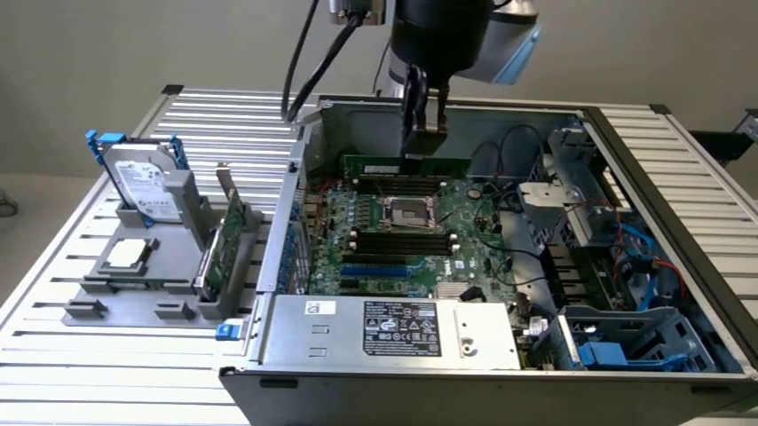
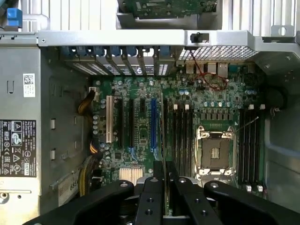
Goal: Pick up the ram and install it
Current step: 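Pick up the ram and move it above insertion slot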
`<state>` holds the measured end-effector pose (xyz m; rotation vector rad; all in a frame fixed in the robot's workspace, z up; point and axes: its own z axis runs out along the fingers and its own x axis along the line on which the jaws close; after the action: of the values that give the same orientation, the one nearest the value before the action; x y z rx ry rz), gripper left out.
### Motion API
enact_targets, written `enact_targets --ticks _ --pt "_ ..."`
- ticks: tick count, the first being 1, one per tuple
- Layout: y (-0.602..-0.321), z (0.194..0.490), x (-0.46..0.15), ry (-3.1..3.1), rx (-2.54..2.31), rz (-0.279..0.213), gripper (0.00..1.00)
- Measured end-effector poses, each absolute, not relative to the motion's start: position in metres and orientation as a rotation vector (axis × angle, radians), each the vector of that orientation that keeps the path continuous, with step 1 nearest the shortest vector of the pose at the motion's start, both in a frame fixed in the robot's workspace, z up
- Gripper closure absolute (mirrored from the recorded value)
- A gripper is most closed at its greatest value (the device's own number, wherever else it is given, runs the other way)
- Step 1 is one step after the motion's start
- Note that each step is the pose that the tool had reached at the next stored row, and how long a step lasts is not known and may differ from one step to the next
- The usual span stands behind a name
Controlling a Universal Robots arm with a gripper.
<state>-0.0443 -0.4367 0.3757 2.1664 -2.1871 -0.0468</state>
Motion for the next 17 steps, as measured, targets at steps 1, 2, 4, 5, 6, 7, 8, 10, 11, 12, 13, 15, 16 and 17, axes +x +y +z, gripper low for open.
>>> enact_targets --ticks 1,2,4,5,6,7,8,10,11,12,13,15,16,17 --pt "-0.436 0.374 -0.043 -2.192 2.161 -0.047 0.85" --pt "-0.436 0.372 -0.042 -2.194 2.158 -0.048 0.85" --pt "-0.433 0.368 -0.041 -2.196 2.156 -0.048 0.85" --pt "-0.431 0.367 -0.041 -2.196 2.156 -0.048 0.85" --pt "-0.429 0.365 -0.041 -2.196 2.156 -0.048 0.85" --pt "-0.427 0.363 -0.041 -2.196 2.156 -0.049 0.85" --pt "-0.425 0.361 -0.041 -2.197 2.156 -0.049 0.85" --pt "-0.422 0.358 -0.041 -2.198 2.157 -0.051 0.85" --pt "-0.421 0.357 -0.041 -2.199 2.158 -0.054 0.85" --pt "-0.420 0.356 -0.041 -2.201 2.160 -0.058 0.85" --pt "-0.420 0.354 -0.040 -2.204 2.161 -0.062 0.85" --pt "-0.420 0.352 -0.040 -2.212 2.162 -0.073 0.85" --pt "-0.420 0.351 -0.039 -2.218 2.161 -0.080 0.85" --pt "-0.420 0.350 -0.039 -2.224 2.160 -0.085 0.85"
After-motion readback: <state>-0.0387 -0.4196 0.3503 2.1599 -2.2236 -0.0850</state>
